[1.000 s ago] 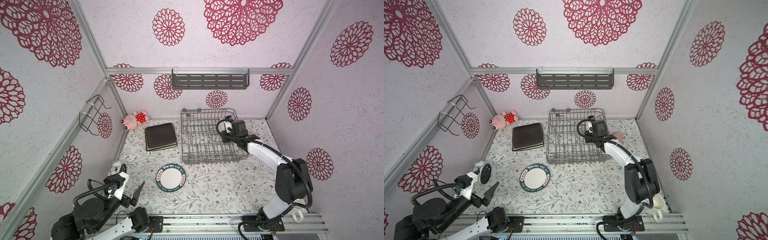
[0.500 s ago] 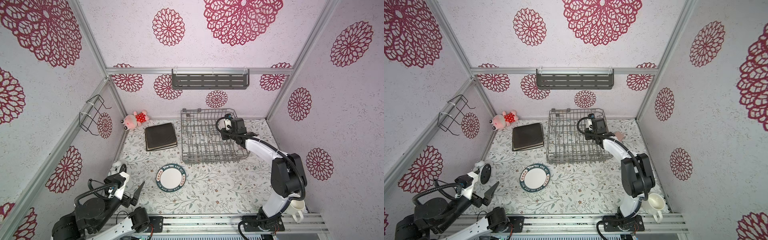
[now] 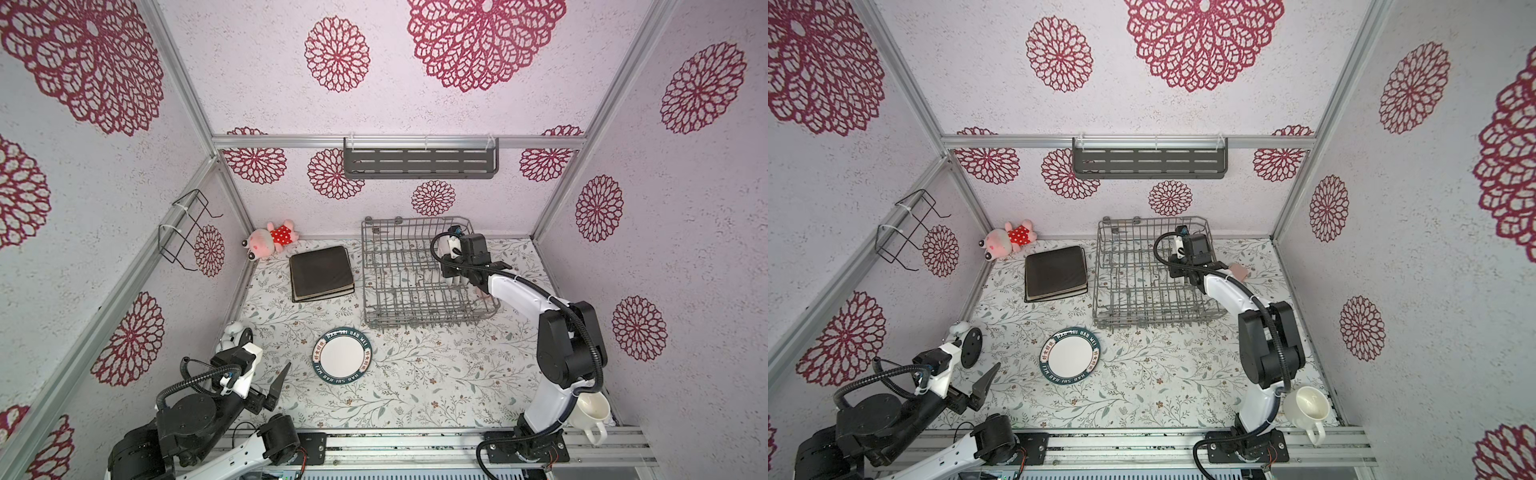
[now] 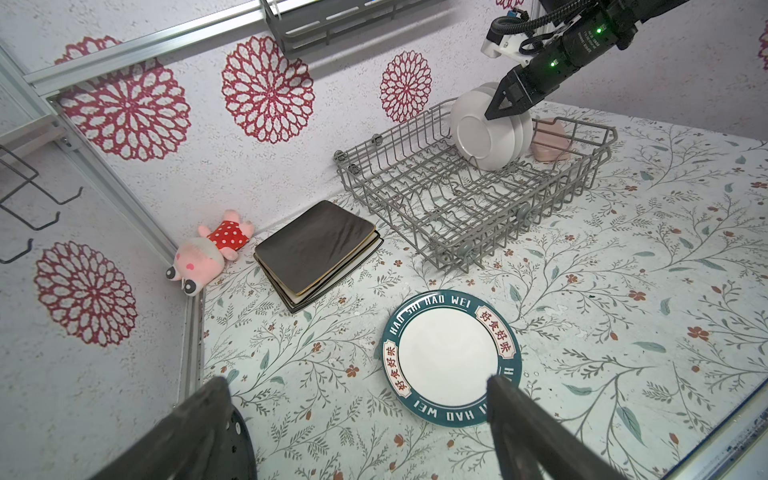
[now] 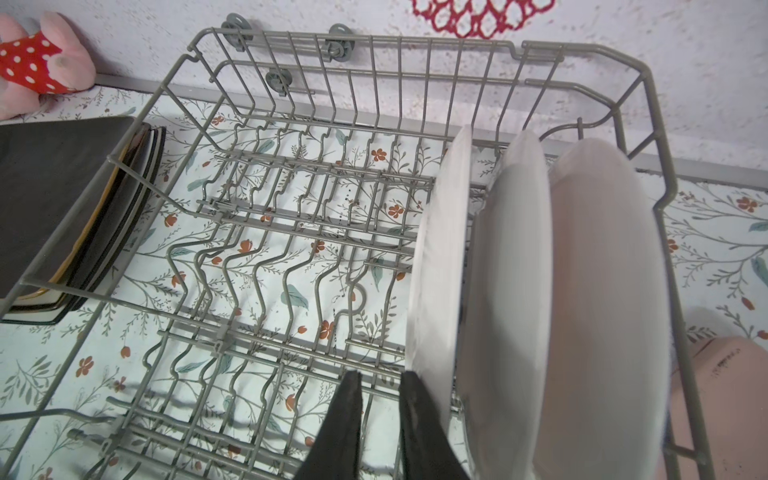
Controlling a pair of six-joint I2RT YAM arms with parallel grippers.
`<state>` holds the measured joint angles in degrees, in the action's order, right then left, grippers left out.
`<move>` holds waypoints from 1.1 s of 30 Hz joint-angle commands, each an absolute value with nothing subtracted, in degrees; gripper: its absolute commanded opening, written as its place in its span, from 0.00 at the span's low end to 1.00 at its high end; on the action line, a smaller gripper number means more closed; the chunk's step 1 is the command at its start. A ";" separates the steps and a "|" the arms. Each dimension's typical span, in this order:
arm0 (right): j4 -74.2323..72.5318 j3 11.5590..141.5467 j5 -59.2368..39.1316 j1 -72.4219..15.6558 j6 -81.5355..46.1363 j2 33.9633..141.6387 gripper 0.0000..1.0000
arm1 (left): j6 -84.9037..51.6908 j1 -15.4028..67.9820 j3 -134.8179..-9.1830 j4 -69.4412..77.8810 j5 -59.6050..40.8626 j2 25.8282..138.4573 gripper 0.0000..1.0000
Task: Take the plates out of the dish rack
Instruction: 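Lower the right gripper onto the nearest green-rimmed plate edge in the rack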
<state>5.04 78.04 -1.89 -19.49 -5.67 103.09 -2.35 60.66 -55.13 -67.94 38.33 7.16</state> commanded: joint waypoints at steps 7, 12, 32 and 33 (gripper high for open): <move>4.46 80.30 -3.70 -18.98 -6.35 101.76 0.05 | -2.81 61.34 -54.76 -66.75 38.85 7.37 0.97; 5.00 80.84 -3.76 -18.98 -6.02 101.76 0.05 | -2.86 61.37 -54.67 -66.84 38.81 6.89 0.97; 7.50 83.01 -3.87 -17.83 -5.47 100.43 0.25 | -2.81 61.44 -53.79 -66.36 39.00 5.97 0.98; 7.32 82.68 -3.93 -17.67 -5.66 100.26 0.26 | -2.73 61.46 -53.79 -66.28 38.98 5.98 0.97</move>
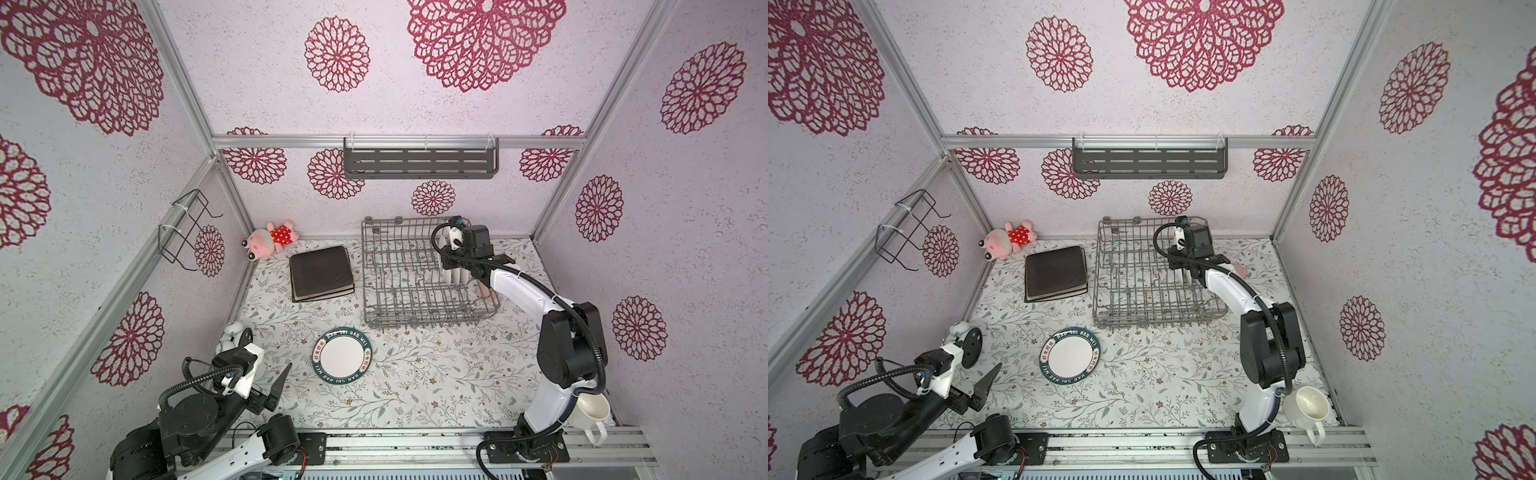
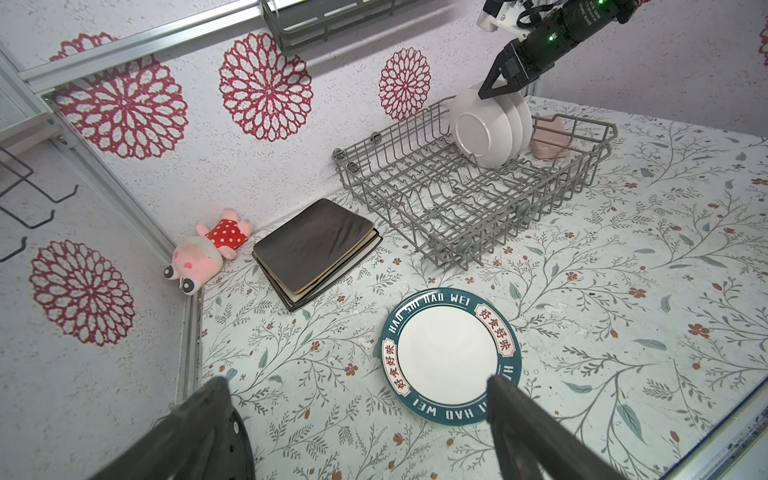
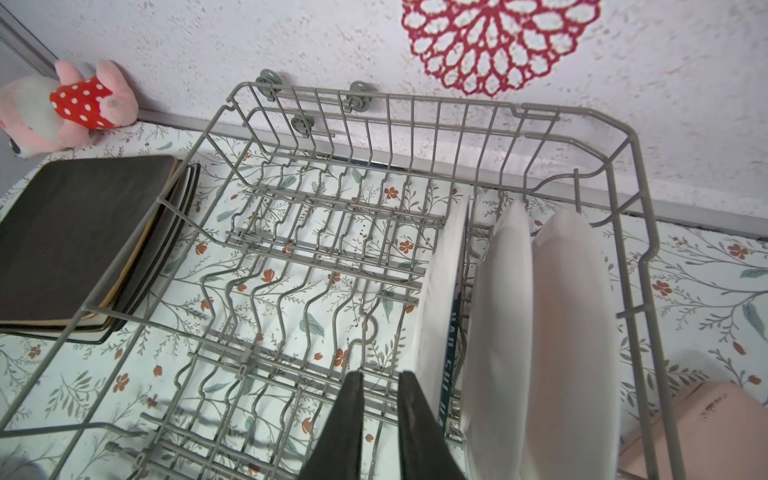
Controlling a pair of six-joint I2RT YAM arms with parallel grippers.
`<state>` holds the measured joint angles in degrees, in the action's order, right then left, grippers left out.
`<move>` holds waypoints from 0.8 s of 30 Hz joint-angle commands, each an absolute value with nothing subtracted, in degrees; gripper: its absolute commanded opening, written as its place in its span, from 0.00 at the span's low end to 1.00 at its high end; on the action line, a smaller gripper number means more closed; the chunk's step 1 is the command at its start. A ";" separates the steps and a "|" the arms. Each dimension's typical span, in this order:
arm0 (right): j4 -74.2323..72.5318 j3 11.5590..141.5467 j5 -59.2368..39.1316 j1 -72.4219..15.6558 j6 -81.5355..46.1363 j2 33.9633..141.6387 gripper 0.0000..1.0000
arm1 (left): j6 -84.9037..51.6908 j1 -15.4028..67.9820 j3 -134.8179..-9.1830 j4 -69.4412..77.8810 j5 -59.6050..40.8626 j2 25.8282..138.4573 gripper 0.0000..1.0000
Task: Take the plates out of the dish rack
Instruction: 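Lower the right gripper onto the nearest green-rimmed plate edge in the rack, then close the right gripper on the green-rimmed plate rim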
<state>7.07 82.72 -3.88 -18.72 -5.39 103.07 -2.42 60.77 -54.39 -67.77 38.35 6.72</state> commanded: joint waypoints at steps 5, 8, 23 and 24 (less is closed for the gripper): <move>7.62 82.53 -4.87 -16.89 -6.41 99.51 0.30 | -2.77 61.48 -53.96 -66.18 38.73 6.32 0.97; 8.42 83.04 -5.36 -16.61 -6.59 99.63 0.31 | -2.77 61.52 -53.87 -66.18 38.67 6.32 0.97; 11.21 84.29 -6.49 -16.25 -6.95 102.13 0.36 | -2.64 61.55 -53.79 -65.92 38.61 5.78 0.97; 11.18 84.44 -6.51 -16.22 -7.02 102.26 0.36 | -2.64 61.52 -53.79 -65.92 38.67 5.67 0.97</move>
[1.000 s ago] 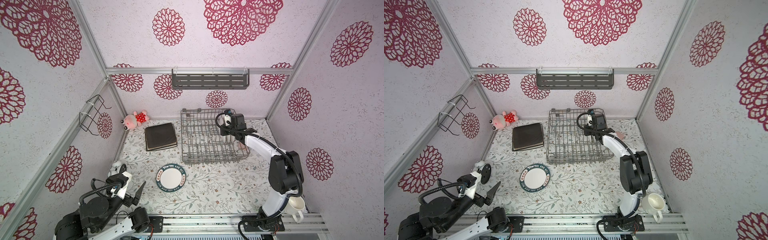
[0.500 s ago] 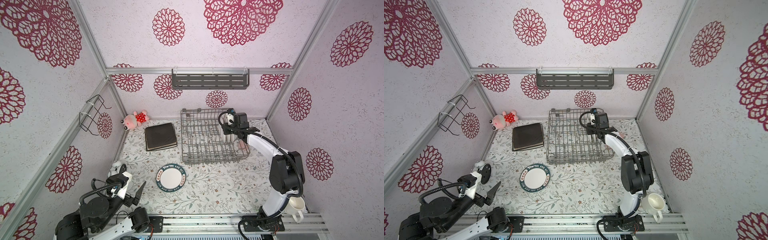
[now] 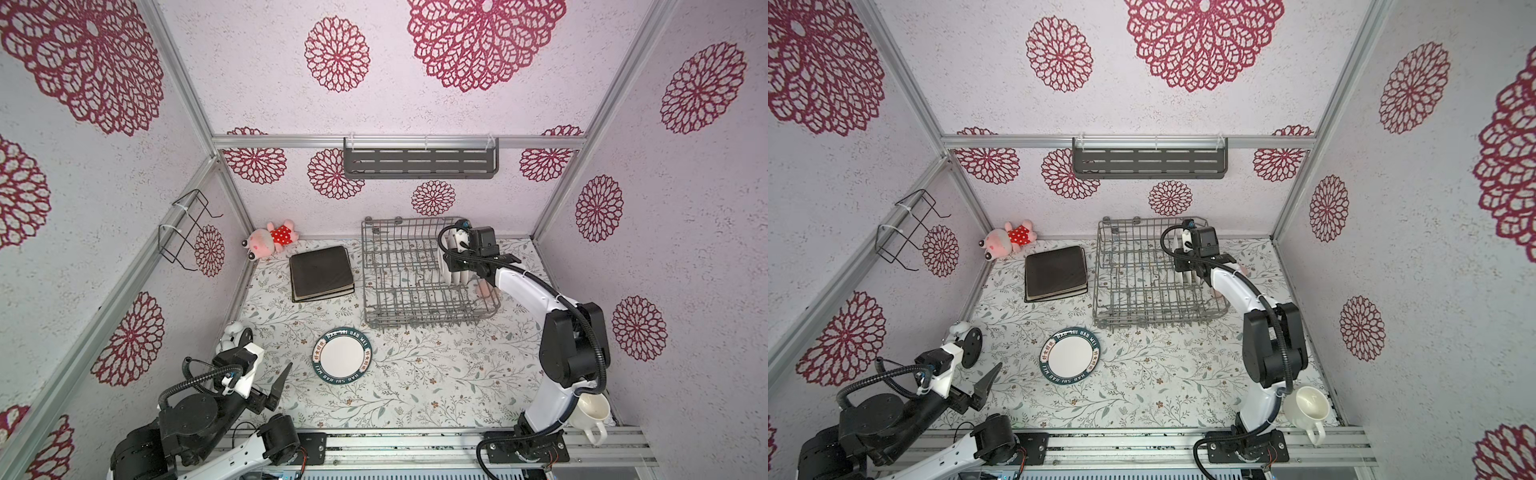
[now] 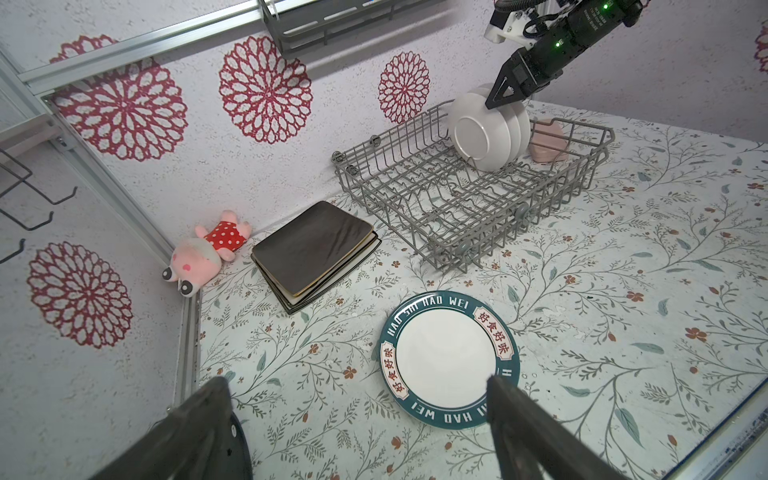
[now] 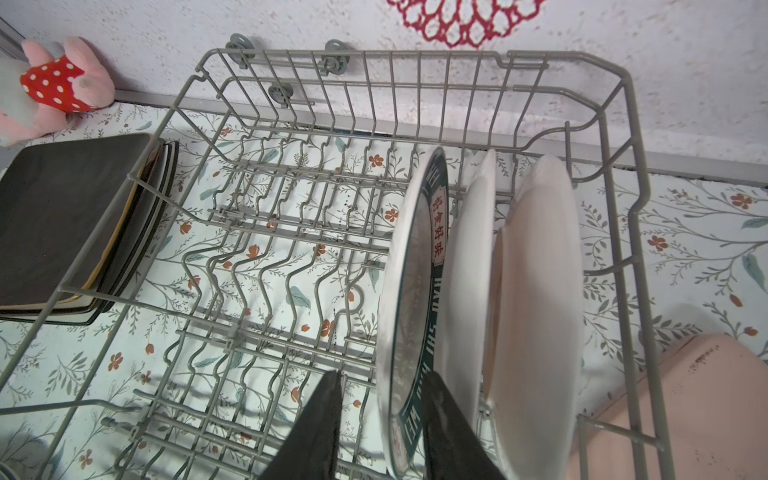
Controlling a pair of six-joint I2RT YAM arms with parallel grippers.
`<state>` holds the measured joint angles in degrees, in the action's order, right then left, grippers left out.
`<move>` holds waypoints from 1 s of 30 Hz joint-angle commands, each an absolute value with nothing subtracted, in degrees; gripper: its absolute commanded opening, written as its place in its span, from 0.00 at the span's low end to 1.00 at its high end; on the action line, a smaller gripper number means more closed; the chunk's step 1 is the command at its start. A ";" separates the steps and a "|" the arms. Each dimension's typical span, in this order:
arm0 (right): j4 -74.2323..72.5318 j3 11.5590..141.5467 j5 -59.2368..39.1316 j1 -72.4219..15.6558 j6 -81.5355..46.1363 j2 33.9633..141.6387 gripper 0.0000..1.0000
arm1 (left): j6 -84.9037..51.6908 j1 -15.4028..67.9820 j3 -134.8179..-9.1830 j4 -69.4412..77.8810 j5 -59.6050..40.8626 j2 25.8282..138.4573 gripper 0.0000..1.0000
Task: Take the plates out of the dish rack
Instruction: 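Close the right gripper on the green-rimmed plate rim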
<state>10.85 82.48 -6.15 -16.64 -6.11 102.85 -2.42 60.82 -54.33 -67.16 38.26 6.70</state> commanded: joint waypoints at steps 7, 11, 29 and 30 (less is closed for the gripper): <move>11.76 85.34 -6.68 -16.31 -6.82 103.57 0.36 | -2.76 61.52 -53.86 -66.01 38.76 5.60 0.97; 11.84 85.17 -6.55 -16.27 -6.60 104.14 0.36 | -2.79 61.55 -53.87 -66.09 38.92 5.53 0.97; 11.74 86.22 -7.03 -16.44 -6.24 106.64 0.25 | -2.96 61.52 -54.01 -66.52 39.46 5.40 0.97; 11.77 86.30 -7.03 -16.40 -6.26 106.70 0.23 | -2.99 61.52 -54.05 -66.53 39.51 5.43 0.97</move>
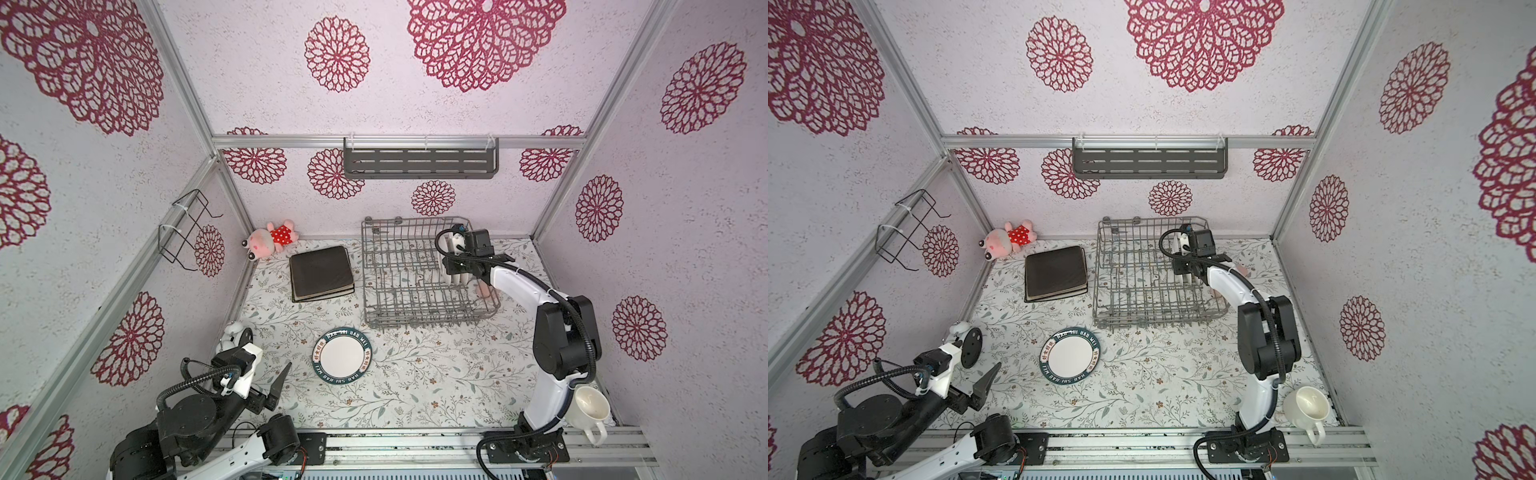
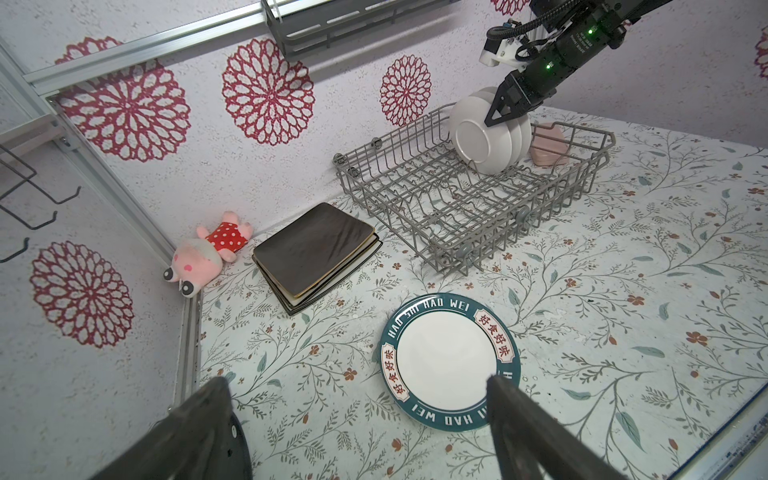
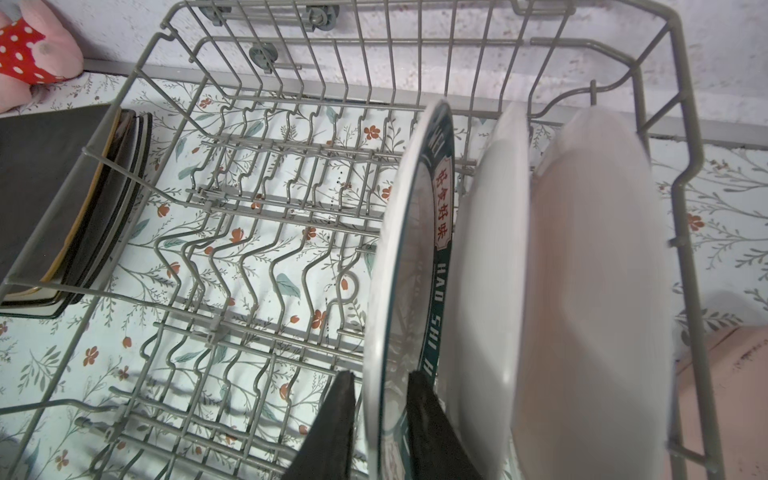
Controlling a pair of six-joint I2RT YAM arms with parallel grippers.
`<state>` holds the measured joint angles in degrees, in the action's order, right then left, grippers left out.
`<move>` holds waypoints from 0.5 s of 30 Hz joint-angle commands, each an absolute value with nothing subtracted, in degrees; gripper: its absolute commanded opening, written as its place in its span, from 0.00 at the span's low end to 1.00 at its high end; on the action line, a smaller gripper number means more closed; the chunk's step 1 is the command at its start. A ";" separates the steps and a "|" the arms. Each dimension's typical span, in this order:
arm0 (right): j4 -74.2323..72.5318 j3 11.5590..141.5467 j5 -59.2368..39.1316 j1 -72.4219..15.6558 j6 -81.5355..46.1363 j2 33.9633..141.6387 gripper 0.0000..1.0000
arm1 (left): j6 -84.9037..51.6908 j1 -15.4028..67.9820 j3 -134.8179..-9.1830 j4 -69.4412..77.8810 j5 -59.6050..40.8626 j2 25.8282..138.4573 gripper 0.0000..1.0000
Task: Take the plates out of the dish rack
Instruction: 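Close the right gripper on the green-rimmed plate rim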
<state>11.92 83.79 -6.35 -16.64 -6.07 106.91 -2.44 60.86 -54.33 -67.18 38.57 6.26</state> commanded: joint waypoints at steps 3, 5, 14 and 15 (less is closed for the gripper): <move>11.86 86.48 -7.44 -16.47 -6.00 106.59 0.18 | -2.99 61.52 -54.04 -66.51 39.61 5.20 0.97; 12.13 86.79 -7.77 -16.52 -5.85 106.48 0.17 | -3.00 61.61 -54.05 -66.58 39.57 5.11 0.97; 12.18 88.20 -8.06 -16.52 -5.09 105.60 0.10 | -2.99 61.52 -54.93 -66.71 39.56 5.50 0.97; 11.98 88.30 -8.21 -16.48 -5.14 105.48 0.09 | -2.99 61.52 -54.81 -66.71 39.62 5.42 0.97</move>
<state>13.19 85.76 -8.29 -16.71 -5.65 106.94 -2.50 60.86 -54.33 -67.18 38.96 5.78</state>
